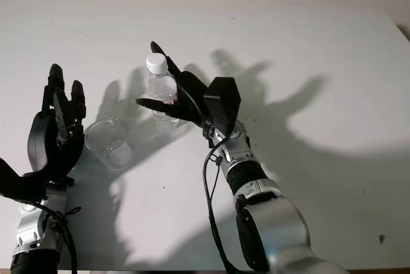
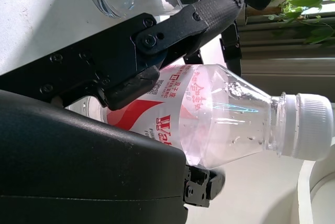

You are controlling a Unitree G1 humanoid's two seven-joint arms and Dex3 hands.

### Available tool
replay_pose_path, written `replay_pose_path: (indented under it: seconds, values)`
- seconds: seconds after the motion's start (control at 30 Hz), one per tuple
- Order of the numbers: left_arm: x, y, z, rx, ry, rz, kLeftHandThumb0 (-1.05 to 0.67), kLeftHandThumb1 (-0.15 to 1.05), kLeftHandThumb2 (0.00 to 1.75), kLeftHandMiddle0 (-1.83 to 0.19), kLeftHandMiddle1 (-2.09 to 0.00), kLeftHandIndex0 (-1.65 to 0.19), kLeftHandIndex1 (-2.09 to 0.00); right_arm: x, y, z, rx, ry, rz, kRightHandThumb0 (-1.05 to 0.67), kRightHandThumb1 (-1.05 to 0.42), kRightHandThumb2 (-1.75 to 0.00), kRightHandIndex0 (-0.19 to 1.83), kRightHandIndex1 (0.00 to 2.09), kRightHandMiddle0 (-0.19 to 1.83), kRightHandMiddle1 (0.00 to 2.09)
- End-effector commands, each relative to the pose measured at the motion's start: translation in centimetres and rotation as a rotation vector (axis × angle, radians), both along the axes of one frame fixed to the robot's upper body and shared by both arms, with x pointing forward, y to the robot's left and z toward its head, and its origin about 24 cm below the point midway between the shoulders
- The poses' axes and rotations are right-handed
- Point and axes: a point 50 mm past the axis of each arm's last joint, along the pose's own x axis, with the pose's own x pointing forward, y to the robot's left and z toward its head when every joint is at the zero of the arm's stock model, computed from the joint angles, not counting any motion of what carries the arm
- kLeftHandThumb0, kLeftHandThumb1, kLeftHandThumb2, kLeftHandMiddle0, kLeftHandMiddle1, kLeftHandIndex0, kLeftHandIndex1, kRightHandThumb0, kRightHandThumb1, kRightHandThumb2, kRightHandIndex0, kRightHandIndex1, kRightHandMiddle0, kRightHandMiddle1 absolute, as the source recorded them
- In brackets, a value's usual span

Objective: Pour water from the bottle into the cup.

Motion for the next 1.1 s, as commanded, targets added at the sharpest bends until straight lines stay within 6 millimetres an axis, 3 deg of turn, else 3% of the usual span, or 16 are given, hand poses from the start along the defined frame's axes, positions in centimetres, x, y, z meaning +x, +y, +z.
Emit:
replay_pose_path:
  seconds: [0.0, 0.07, 0.2, 0.3, 0.43, 0.5, 0.6, 0.7, 1.07]
  values:
    - [-0.4, -0.1, -0.6, -0.015, 0.007, 0.002, -0.71, 1.05, 0.64, 0.19, 0.00, 0.19, 0.00, 0.0, 0.6, 0.6, -0.005, -0.018, 0.021, -0.69, -0.84, -0.05, -0.17, 1.34, -0.18, 1.56]
    - [-0.4, -0.1, -0.6, -0.015, 0.008, 0.005, -0.71, 1.05, 0.64, 0.19, 0.00, 0.19, 0.00, 0.1, 0.6, 0.5, -0.024, -0.018, 0.029, -0.66, -0.84, -0.05, -0.19, 1.61, -0.19, 1.76]
    - [-0.3, -0.2, -0.6, -0.019, 0.009, 0.004, -0.71, 1.05, 0.63, 0.19, 0.00, 0.19, 0.00, 0.0, 0.6, 0.6, -0.063, -0.046, 0.038, -0.62, -0.83, -0.05, -0.15, 1.92, -0.17, 1.96]
    - [-0.3, -0.2, -0.6, -0.021, 0.008, 0.002, -0.71, 1.05, 0.63, 0.19, 0.00, 0.19, 0.00, -0.1, 0.6, 0.4, -0.061, -0.051, 0.029, -0.58, -0.86, -0.06, 0.05, 2.07, 0.01, 2.08]
    - [-0.3, -0.1, -0.7, -0.017, 0.008, 0.004, -0.71, 1.05, 0.62, 0.19, 0.00, 0.19, 0.00, -0.1, 0.6, 0.3, -0.130, -0.102, -0.019, -0.55, -1.03, -0.13, 0.97, 2.09, 0.89, 2.09]
    - [-0.3, -0.1, -0.6, -0.017, 0.007, 0.002, -0.71, 1.05, 0.62, 0.19, 0.00, 0.19, 0.00, -0.2, 0.5, 0.4, -0.152, -0.138, -0.040, -0.53, -1.04, -0.27, 1.40, 2.09, 1.32, 2.09]
    - [-0.3, -0.1, -0.6, -0.015, 0.006, 0.001, -0.71, 1.05, 0.63, 0.19, 0.00, 0.19, 0.00, -0.2, 0.5, 0.4, -0.167, -0.185, -0.087, -0.48, -1.05, -0.47, 1.75, 2.09, 1.62, 2.09]
    - [-0.3, -0.1, -0.6, -0.016, 0.007, 0.001, -0.71, 1.05, 0.63, 0.19, 0.00, 0.19, 0.00, -0.3, 0.4, 0.4, -0.167, -0.206, -0.134, -0.44, -1.05, -0.57, 1.82, 2.09, 1.80, 2.09]
    - [-0.2, -0.1, -0.6, -0.015, 0.005, -0.001, -0.72, 1.05, 0.63, 0.19, 0.00, 0.19, 0.00, 0.6, -1.3, 1.2, -0.054, -0.186, -0.266, -0.42, -1.05, -0.64, 1.83, 2.09, 1.83, 2.09]
